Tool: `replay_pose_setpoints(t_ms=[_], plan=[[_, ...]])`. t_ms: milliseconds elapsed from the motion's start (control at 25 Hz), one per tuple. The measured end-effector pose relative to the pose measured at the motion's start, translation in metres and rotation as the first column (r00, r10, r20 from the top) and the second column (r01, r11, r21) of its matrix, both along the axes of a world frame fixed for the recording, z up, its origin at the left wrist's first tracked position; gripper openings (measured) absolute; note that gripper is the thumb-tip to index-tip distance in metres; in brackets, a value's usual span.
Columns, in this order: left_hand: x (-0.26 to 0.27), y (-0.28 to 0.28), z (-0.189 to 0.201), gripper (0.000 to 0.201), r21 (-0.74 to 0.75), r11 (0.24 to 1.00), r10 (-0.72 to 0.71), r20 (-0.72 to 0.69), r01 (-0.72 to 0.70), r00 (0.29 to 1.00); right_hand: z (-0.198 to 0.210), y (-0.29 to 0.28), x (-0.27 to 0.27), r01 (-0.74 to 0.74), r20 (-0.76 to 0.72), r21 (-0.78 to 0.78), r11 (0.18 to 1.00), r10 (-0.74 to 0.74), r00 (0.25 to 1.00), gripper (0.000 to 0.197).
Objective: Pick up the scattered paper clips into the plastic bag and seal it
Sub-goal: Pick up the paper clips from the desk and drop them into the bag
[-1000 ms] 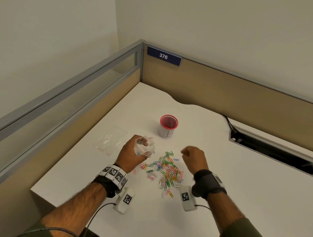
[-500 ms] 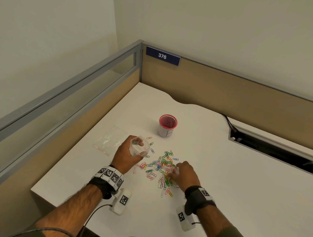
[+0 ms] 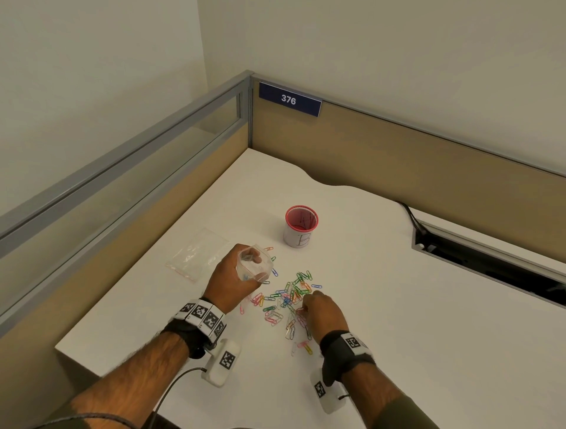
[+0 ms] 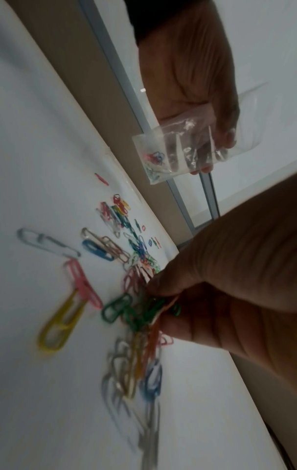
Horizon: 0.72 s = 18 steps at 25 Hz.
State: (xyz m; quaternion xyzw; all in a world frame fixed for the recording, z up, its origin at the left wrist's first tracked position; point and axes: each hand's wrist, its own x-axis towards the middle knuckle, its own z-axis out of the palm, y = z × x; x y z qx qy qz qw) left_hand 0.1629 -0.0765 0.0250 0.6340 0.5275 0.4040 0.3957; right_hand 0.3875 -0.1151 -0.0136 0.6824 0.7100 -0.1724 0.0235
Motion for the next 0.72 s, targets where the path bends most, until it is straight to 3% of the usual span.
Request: replay_pose_setpoints(t_ms=[240, 400, 560, 720], plan=[[0.004, 0.004, -0.001, 0.042, -0.027, 1.0, 0.001, -0.01, -0.001, 1.0, 0.021, 0.016, 0.017, 0.187, -0.247, 0.007, 0.982, -0.18, 0.952, 0.016], [0.008, 0.007, -0.001, 0.043, -0.031, 0.999, -0.022, -0.011, 0.021, 1.0, 0.061, 0.02, 0.015, 0.283, -0.527, 0.041, 0.958, -0.22, 0.821, 0.008], [0.014, 0.009, -0.002, 0.043, -0.038, 0.998, -0.041, -0.034, 0.04, 0.999, 0.118, 0.028, -0.005, 0.319, -0.715, 0.114, 0.941, -0.145, 0.684, 0.007], [0.018, 0.009, -0.002, 0.04, -0.008, 0.998, -0.059, -0.054, 0.059, 0.997, 0.148, 0.037, -0.034, 0.264, -0.74, 0.199, 0.944, -0.032, 0.672, 0.01]])
